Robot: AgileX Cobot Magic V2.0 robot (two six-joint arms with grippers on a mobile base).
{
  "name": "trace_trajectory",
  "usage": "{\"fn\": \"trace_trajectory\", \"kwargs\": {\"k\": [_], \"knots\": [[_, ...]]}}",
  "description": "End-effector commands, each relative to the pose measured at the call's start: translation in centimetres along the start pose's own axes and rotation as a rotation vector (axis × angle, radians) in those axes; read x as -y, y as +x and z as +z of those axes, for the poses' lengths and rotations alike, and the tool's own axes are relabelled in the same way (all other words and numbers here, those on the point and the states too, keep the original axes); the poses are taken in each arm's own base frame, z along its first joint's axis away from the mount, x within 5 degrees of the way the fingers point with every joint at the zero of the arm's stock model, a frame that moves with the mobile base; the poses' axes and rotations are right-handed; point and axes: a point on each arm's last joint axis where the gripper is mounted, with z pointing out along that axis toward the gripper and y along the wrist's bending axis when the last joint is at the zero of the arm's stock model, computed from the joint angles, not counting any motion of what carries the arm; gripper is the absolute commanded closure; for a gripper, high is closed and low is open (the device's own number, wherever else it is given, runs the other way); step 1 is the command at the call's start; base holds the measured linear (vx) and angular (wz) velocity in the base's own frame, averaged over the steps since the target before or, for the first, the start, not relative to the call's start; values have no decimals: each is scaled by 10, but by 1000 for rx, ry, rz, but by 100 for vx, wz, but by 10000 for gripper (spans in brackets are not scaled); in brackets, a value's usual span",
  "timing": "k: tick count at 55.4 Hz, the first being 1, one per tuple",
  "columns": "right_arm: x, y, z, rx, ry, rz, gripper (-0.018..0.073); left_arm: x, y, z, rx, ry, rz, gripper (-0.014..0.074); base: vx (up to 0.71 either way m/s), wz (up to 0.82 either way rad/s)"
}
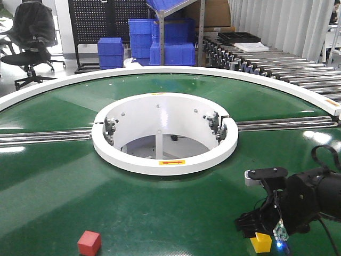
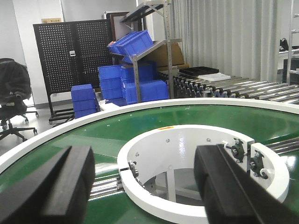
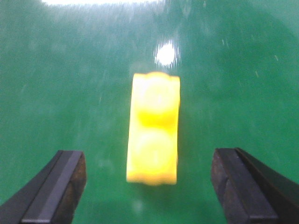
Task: Pick red and yellow blocks into blue bin
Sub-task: 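Lower the right gripper onto the yellow brick and close it, then lower the left gripper onto the red cube and close it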
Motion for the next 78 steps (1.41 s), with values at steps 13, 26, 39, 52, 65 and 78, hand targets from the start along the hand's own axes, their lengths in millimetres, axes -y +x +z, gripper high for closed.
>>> {"fn": "trace_trajectory", "kwargs": {"k": [13,26,39,52,65,78], "knots": [[0,-34,8,143,-3,2,-23,-2,-19,-4,105,-12,-3,22,0,0],[0,-34,24,77,5,-1,52,-2,-18,-4,90,-10,-3,22,0,0],[0,-30,28,43,8,-1,248,-2,-17,-4,86,-9,-3,22,0,0],[1,-29,18,23,16,-10,575,-1,-14,-4,47,-3,-8,22,0,0],[3,-36,-14,88,18,-63,573,4,7,0,-208,44,-50,22,0,0],[4,-39,-29,123,19,-64,570,11,45,50,-559,101,-88,22,0,0]]}}
